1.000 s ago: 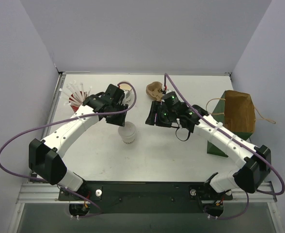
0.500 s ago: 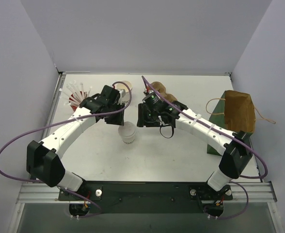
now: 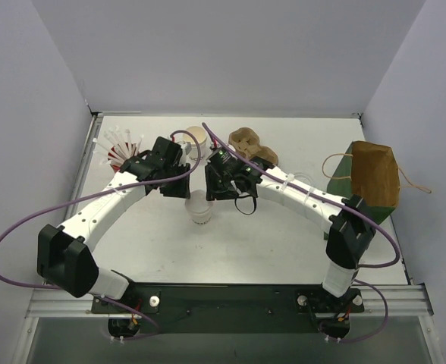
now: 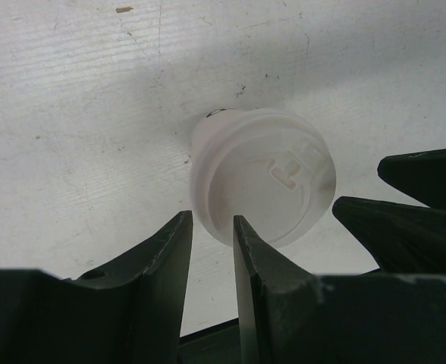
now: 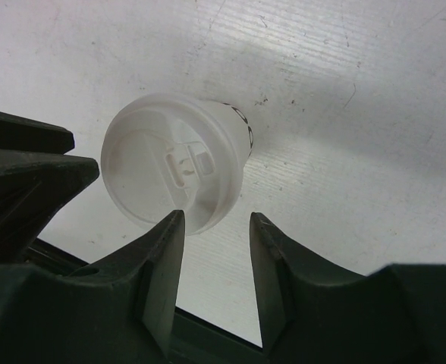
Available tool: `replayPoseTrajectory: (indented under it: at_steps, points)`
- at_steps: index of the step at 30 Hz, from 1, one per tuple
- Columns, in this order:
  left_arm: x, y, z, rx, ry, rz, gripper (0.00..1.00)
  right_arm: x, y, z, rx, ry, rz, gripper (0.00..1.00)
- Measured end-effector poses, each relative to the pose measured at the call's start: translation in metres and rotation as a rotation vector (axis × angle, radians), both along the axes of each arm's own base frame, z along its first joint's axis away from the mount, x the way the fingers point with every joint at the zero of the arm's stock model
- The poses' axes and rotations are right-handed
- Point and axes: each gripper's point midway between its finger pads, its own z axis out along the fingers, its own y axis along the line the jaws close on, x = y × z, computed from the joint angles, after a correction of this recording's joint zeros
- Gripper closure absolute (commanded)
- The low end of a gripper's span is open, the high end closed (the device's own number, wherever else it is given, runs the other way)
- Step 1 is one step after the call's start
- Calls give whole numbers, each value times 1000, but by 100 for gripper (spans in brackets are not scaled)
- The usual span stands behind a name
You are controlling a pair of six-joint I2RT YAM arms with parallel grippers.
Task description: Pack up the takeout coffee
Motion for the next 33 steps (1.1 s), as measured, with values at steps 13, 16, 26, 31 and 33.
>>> replayPoseTrajectory:
  at_steps: [13,16,26,31,33]
  points:
    - [-1,-2,-7,-28,13,-7,63,2,6,-5,-28,-1,-1,71]
    - [-1,-2,-8,-29,14,-8,63,3,7,-2,-24,-8,-2,71]
    - [-2,-3,-13,-34,18,-10,69,3,15,-13,-44,1,7,78]
    - [-6,2,-33,-37,43,9,70,9,21,-28,-58,17,4,79]
    - [-4,2,-32,-45,27,9,70,9,21,-29,-59,18,1,79]
